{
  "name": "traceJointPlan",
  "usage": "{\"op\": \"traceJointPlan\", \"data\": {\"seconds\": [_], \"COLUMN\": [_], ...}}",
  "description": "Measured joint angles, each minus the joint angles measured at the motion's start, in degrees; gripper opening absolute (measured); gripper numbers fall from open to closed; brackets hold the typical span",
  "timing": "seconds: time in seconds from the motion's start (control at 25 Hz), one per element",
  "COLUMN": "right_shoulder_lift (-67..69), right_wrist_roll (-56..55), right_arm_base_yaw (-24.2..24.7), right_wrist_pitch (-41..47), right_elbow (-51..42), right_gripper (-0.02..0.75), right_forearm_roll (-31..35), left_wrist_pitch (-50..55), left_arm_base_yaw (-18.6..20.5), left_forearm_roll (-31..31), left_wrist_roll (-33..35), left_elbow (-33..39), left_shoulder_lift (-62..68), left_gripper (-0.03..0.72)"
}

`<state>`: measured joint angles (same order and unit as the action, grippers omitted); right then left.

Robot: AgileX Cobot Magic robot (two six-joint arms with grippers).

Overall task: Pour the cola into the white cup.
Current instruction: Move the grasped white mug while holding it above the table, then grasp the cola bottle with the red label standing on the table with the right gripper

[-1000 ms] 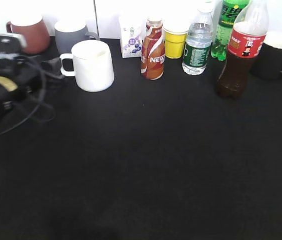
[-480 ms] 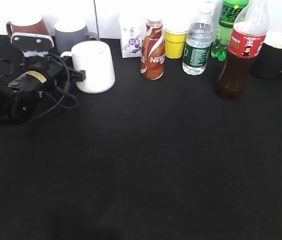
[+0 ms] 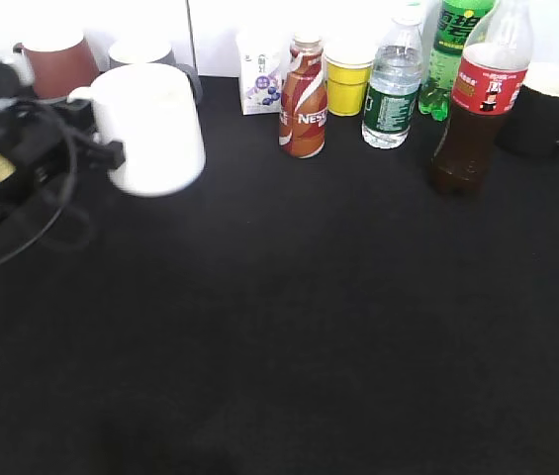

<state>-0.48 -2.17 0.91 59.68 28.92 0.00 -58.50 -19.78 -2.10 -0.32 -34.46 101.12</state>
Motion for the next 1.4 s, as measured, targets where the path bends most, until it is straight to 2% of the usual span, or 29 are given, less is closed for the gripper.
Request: {"op": "traceJointPlan", "data": {"seconds": [0.08,0.2,0.24,0.28,0.36,0.44,0.56,0.72,0.84,0.92,1.0,1.04,1.16,1.32,1.4], "right_shoulder_lift": [0.0,0.0,0.0,0.6,5.0,12.8,31.4,60.1,76.7,85.4,92.5,95.8,104.0,110.1,112.9], "right_wrist_roll": [0.0,0.0,0.0,0.0,0.0,0.0,0.0,0.0,0.0,0.0,2.2,2.6,2.8,2.8,2.7], "right_arm_base_yaw": [0.0,0.0,0.0,0.0,0.0,0.0,0.0,0.0,-1.0,-6.1,-13.3,-15.5,-16.7,-16.7,-16.7], "right_wrist_pitch": [0.0,0.0,-1.0,-5.8,-21.5,-39.9,-69.7,-93.2,-111.8,-116.0,-116.7,-117.0,-122.5,-124.3,-124.3], "right_elbow": [0.0,0.0,0.4,1.2,-0.1,-6.2,-14.3,-14.8,-14.8,-13.3,-9.3,-6.8,-1.3,6.2,9.8], "right_gripper": [0.591,0.59,0.59,0.59,0.59,0.59,0.59,0.59,0.59,0.59,0.59,0.59,0.668,0.673,0.673], "right_forearm_roll": [0.3,0.3,1.0,1.4,1.6,1.8,2.2,1.3,-4.5,-3.1,4.4,5.9,8.4,11.8,11.5], "left_wrist_pitch": [-0.1,0.3,0.2,0.1,0.1,0.1,-0.2,-0.3,-0.3,-0.3,-0.3,-0.3,-0.3,-0.3,-0.3], "left_arm_base_yaw": [-2.6,-7.5,-8.9,-10.0,-11.0,-11.0,-11.0,-11.0,-11.0,-11.0,-11.0,-11.0,-11.0,-11.0,-11.0], "left_forearm_roll": [0.1,0.3,0.3,0.6,0.9,1.7,2.9,3.0,3.2,3.4,3.5,3.5,3.5,3.5,3.5], "left_wrist_roll": [0.0,0.0,0.0,0.0,0.3,0.0,0.0,0.0,0.0,0.3,0.0,0.0,0.0,0.0,0.0], "left_elbow": [2.8,3.3,3.3,3.3,3.3,3.3,3.3,3.3,3.3,3.3,3.3,3.3,3.3,3.3,3.3], "left_shoulder_lift": [-3.3,-4.0,-4.0,-4.0,-4.0,-4.0,-4.0,-4.0,-4.0,-4.0,-4.0,-4.0,-4.0,-4.0,-4.0], "left_gripper": [0.034,0.034,0.034,0.034,0.034,0.034,0.034,0.034,0.034,0.034,0.034,0.034,0.033,0.033,0.033]}}
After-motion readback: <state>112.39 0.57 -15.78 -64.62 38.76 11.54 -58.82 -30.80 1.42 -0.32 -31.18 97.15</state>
